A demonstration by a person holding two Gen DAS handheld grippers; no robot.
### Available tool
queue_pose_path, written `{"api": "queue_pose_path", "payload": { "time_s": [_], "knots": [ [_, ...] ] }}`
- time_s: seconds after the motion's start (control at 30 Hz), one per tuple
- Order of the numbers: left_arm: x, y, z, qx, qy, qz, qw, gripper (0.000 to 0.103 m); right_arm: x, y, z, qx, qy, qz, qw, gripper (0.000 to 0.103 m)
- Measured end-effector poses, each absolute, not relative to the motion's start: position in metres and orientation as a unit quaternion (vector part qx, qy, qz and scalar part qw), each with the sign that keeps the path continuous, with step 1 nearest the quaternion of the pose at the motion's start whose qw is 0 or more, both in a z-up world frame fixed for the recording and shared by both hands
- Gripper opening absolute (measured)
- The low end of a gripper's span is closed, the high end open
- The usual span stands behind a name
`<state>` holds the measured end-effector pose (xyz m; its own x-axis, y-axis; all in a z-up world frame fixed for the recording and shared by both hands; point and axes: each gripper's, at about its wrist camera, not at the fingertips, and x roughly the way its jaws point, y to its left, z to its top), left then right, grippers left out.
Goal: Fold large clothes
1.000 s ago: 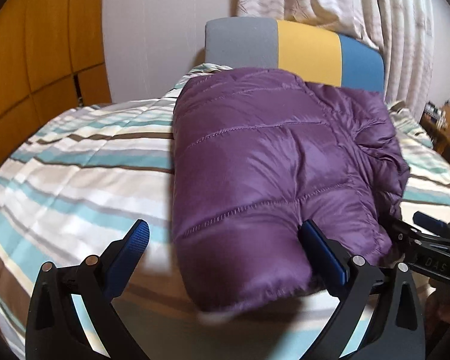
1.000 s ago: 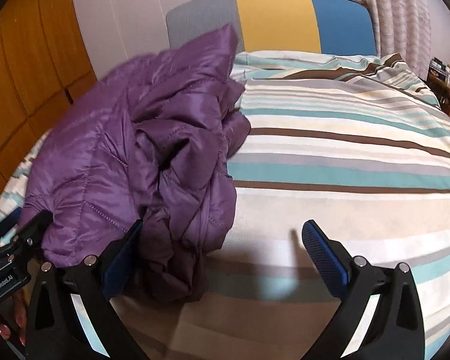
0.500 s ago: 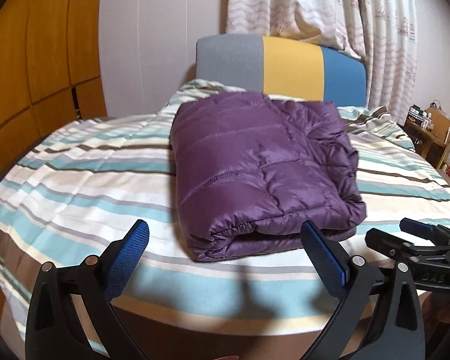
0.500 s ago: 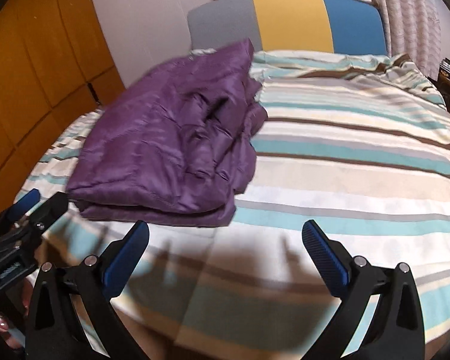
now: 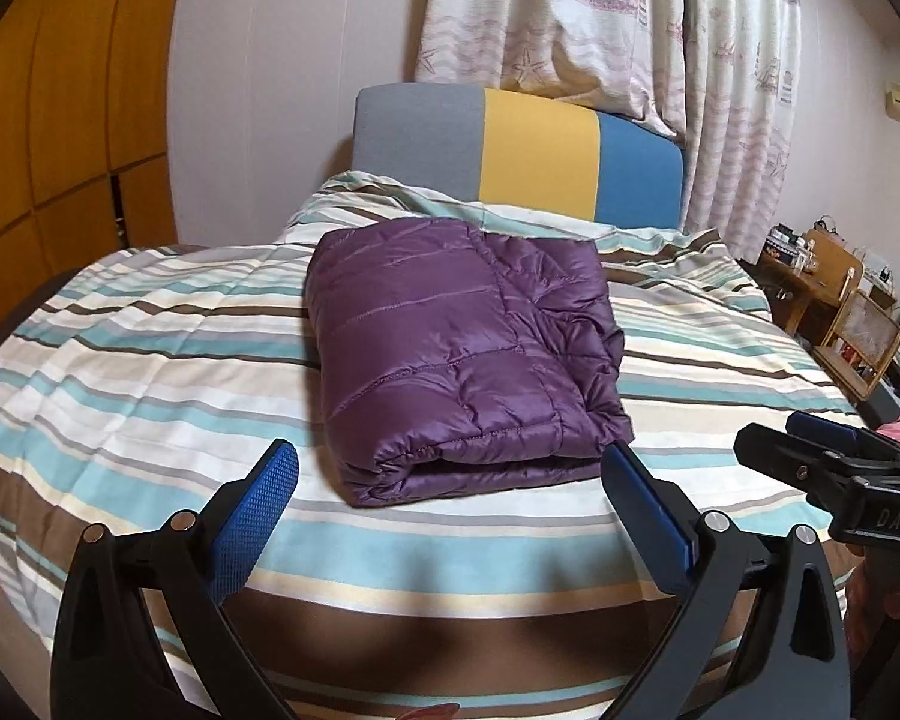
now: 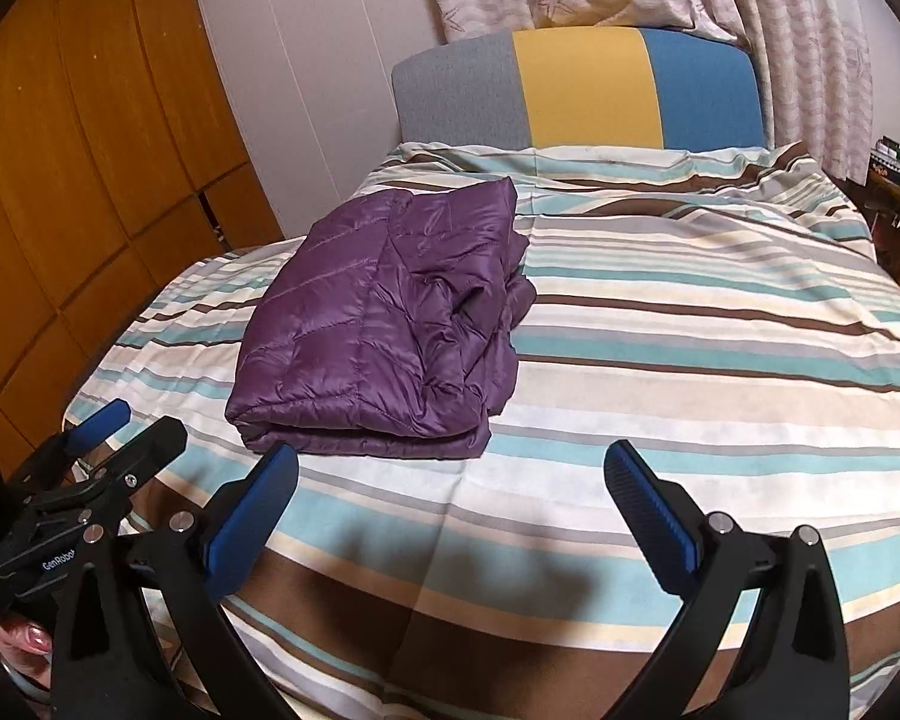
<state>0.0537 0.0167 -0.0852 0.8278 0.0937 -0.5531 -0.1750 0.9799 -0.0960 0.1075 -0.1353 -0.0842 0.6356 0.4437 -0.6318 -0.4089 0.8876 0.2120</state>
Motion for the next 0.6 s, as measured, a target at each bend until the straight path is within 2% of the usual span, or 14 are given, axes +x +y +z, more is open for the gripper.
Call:
{"api": "queue_pose_path", "payload": {
  "time_s": [0.6],
  "knots": [
    [0.0491, 0.0264, -0.0805, -0.097, 0.276, 0.071, 0.954, 0.1, 0.0968, -0.1358, -0.0761, 0.028, 0.346, 0.239, 0.907, 0.101]
  ]
}}
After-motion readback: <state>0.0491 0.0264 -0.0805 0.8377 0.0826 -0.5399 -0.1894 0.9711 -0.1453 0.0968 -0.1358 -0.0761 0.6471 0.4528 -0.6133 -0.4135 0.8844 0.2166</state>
